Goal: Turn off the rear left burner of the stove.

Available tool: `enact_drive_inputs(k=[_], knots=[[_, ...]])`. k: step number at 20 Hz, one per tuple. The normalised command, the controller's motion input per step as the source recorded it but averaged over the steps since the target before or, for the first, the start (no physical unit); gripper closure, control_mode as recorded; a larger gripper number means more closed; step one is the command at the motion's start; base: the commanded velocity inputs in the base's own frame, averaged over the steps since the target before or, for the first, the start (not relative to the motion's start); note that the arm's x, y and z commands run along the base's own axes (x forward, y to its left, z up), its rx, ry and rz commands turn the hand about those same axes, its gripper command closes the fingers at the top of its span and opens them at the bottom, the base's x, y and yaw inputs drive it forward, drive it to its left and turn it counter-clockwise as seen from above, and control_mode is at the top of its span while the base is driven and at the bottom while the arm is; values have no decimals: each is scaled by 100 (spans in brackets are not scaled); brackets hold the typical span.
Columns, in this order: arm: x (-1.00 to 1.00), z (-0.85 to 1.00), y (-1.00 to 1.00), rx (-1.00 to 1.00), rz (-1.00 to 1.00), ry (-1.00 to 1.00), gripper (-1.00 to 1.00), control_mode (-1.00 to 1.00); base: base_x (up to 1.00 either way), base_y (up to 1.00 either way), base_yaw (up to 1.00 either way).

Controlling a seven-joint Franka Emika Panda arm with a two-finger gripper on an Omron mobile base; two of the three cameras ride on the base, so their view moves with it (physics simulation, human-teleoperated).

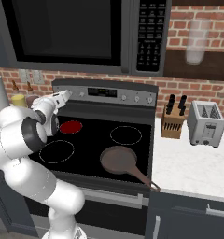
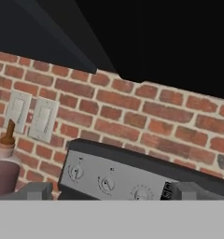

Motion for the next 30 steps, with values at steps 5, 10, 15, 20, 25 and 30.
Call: enact_drive_inputs(k=[5, 10, 15, 20, 25, 30], knots=[[0, -21, -27, 0, 5, -3, -100, -100, 0, 0, 0], [3, -12, -15, 0, 2, -2, -100, -100, 0, 0, 0], [10, -6, -11, 0, 0, -1, -100, -100, 0, 0, 0], [3, -18, -2, 0, 0, -2, -100, -100, 0, 0, 0], [2, -24, 0, -1, 0, -3, -100, -100, 0, 0, 0], [8, -15, 0, 0, 0, -8, -100, -100, 0, 0, 0]])
